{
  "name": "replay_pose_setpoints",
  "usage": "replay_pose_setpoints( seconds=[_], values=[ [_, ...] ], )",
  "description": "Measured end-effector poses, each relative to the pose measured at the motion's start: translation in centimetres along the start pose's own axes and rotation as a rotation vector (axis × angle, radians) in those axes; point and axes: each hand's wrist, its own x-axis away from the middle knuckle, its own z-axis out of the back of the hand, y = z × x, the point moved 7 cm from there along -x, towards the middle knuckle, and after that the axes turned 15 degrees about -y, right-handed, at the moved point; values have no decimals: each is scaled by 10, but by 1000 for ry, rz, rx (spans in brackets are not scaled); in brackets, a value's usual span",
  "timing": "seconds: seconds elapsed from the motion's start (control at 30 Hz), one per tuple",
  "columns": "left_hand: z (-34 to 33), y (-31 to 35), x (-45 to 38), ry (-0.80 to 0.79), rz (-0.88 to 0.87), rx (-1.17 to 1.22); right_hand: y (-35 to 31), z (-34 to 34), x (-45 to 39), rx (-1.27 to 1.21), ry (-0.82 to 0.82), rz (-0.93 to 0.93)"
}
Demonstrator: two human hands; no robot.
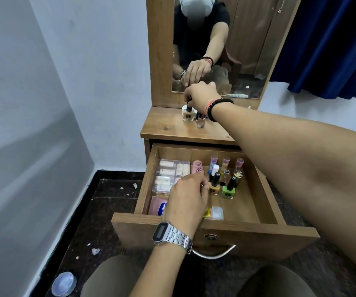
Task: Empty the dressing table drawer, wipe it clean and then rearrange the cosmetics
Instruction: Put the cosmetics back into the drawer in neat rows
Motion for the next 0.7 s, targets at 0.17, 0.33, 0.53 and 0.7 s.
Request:
replay_pose_setpoints(
  seconds=[0.17, 0.33, 0.53, 0.7],
  values=[
    [2, -1, 0, 9, 1, 11, -2, 17, 26, -159, 81, 101],
    [3, -2, -1, 14, 28, 36, 13, 47, 96, -316, 171, 165],
    [-1, 3, 1, -45, 45, 48, 60, 21, 198, -327, 19, 83],
    [2, -1, 2, -2, 59, -28, 80, -32, 225, -333, -101, -8]
  ],
)
